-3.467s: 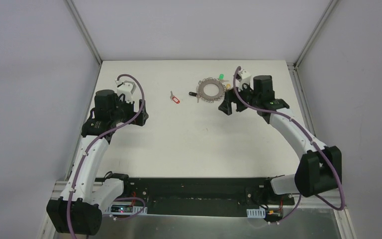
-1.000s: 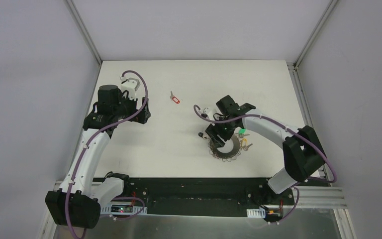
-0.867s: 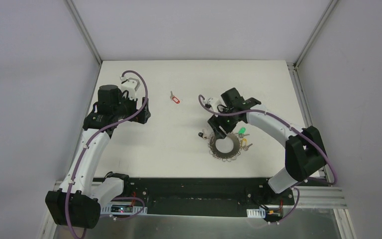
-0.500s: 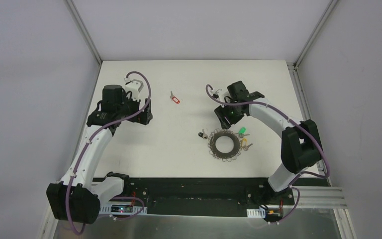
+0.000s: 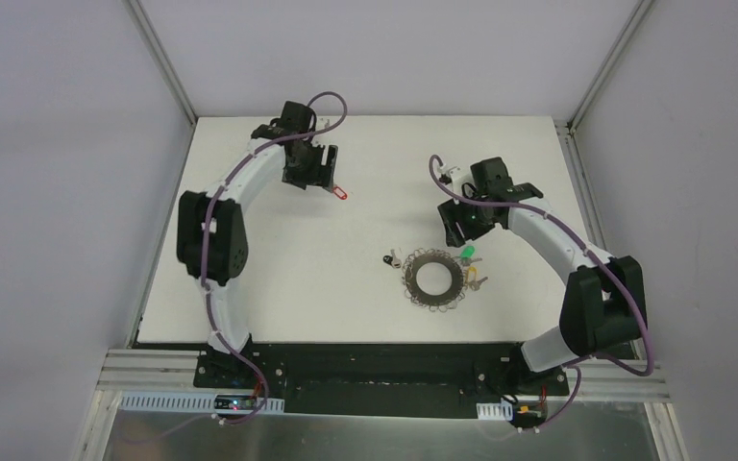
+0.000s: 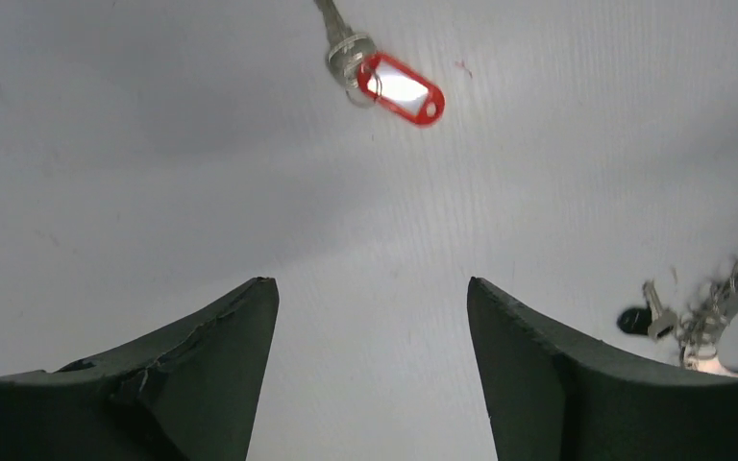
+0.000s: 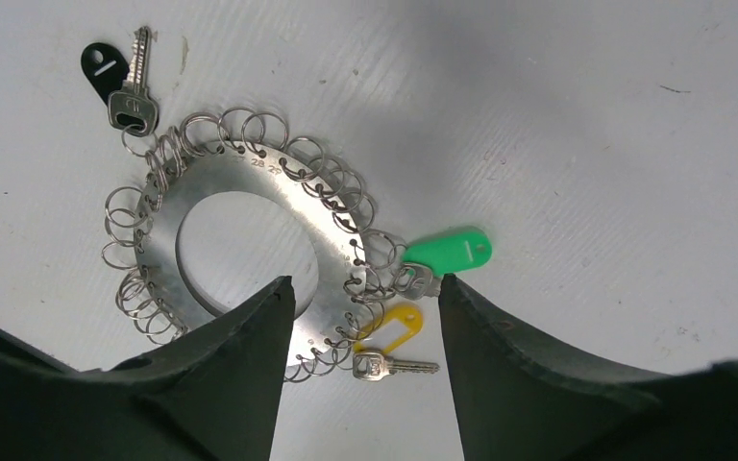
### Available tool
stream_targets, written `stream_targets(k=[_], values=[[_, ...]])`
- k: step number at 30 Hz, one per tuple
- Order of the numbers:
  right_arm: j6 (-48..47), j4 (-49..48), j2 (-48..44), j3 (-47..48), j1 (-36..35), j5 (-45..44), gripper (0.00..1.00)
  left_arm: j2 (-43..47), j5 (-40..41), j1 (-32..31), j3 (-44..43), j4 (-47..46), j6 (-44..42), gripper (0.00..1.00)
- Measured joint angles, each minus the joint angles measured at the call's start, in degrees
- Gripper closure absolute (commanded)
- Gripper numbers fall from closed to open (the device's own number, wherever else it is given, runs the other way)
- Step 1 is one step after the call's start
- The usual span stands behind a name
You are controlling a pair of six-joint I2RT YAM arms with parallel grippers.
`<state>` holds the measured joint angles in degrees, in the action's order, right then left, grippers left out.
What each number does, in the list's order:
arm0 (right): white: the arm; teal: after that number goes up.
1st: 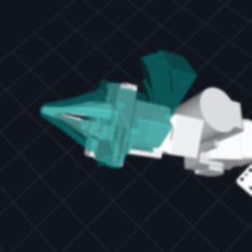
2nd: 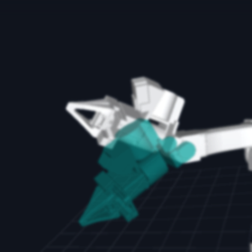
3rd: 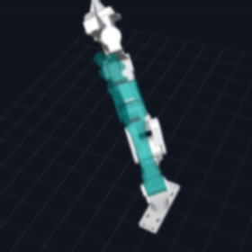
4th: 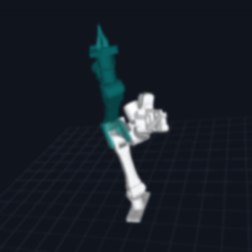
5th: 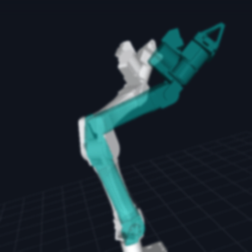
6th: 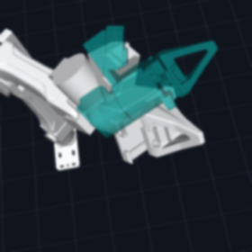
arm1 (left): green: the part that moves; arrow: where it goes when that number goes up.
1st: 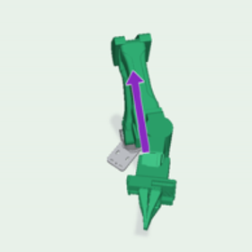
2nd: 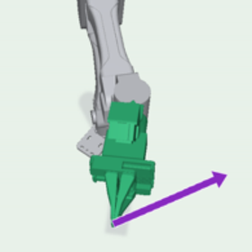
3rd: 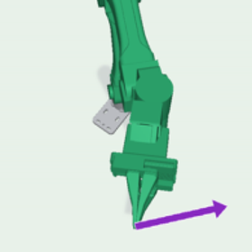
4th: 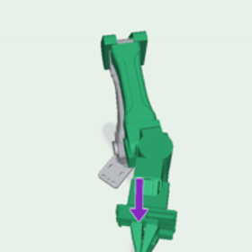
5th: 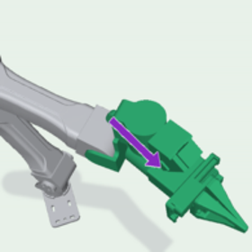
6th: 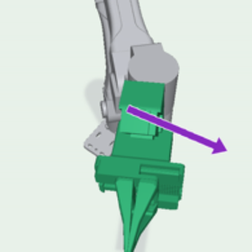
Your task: Put the keys on the keyring
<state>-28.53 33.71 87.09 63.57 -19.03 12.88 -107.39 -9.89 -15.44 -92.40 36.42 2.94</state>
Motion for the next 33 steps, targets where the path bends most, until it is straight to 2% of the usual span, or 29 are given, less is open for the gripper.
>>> stream_targets(k=[4,6,15,23,33], values=[[0.1,0.0,-2.6,-1.6,0.2,0.4,0.40,-12.7,-2.4,0.0,-11.0,2.2,4.6,0.33],[0.1,0.1,-3.3,-2.6,0.4,0.8,0.40,-16.5,-4.0,0.0,-13.5,2.6,6.7,0.34],[0.9,0.8,-3.6,-4.4,2.0,2.6,0.40,-24.6,-9.1,-0.7,-22.0,3.0,14.3,0.39],[1.1,0.9,-3.6,-4.4,2.6,3.7,0.40,-27.6,-11.0,-0.8,-22.6,1.4,18.7,0.47],[1.4,1.6,-6.0,-4.5,3.3,4.1,0.39,-27.8,-11.1,-0.7,-21.4,1.0,20.0,0.53]])
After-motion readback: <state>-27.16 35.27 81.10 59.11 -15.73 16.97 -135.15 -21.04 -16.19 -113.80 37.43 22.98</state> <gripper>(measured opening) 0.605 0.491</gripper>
